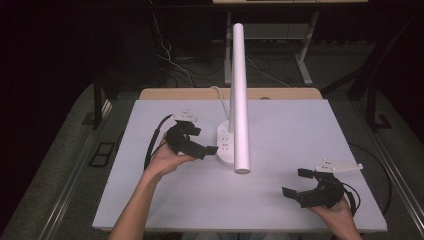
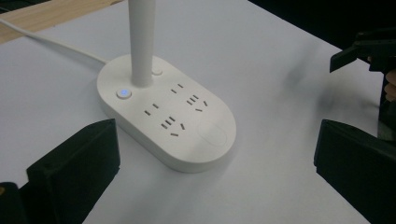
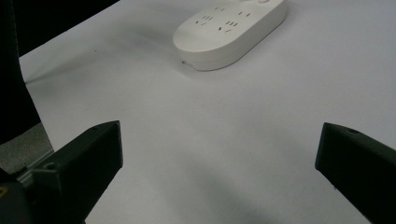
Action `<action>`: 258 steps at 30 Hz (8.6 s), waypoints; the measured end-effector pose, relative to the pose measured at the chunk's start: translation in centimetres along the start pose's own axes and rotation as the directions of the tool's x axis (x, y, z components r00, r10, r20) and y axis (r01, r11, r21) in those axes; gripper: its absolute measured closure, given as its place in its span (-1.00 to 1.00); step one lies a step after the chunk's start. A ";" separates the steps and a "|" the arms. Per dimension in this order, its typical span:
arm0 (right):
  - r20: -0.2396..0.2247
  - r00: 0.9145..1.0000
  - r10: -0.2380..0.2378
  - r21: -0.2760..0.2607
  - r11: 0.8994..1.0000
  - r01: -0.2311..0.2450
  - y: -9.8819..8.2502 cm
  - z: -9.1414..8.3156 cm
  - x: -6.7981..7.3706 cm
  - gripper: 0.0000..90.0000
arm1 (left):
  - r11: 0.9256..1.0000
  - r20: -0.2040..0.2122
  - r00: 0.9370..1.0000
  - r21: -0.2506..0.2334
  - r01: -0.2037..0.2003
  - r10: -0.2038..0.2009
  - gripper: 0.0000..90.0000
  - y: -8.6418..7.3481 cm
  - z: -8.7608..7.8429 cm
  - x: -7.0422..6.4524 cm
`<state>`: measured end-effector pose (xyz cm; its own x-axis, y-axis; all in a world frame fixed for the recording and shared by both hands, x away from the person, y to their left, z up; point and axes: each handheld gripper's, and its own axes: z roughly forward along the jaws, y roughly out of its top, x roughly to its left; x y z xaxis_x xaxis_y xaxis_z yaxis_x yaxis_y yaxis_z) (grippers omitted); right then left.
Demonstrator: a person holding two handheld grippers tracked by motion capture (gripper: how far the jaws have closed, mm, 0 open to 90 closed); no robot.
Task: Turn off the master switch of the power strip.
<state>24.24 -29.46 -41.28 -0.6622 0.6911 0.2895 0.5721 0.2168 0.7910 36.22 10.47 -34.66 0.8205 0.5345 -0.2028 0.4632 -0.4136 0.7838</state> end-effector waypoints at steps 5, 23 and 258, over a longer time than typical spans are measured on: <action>0.001 1.000 -0.003 0.000 1.000 0.003 0.0 0.0 0.0 -0.99 | 1.000 -0.010 1.000 0.004 -0.006 0.006 -1.00 0.7 0.5 0.2; 0.000 1.000 -0.006 0.001 1.000 0.006 0.0 0.0 0.0 -0.99 | 0.999 -0.029 1.000 0.040 -0.001 0.002 -1.00 1.9 2.5 1.5; 0.008 1.000 -0.019 0.030 0.999 0.019 -0.1 0.3 -0.1 -0.99 | 0.975 -0.048 0.988 -0.176 0.137 -0.148 -1.00 -9.0 -4.0 -0.5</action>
<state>24.37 -29.29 -41.60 -0.6691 0.6925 0.2698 0.5738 0.2507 0.7797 30.29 16.84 -39.31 0.7260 0.6243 -0.2883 0.5052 -0.1998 0.8395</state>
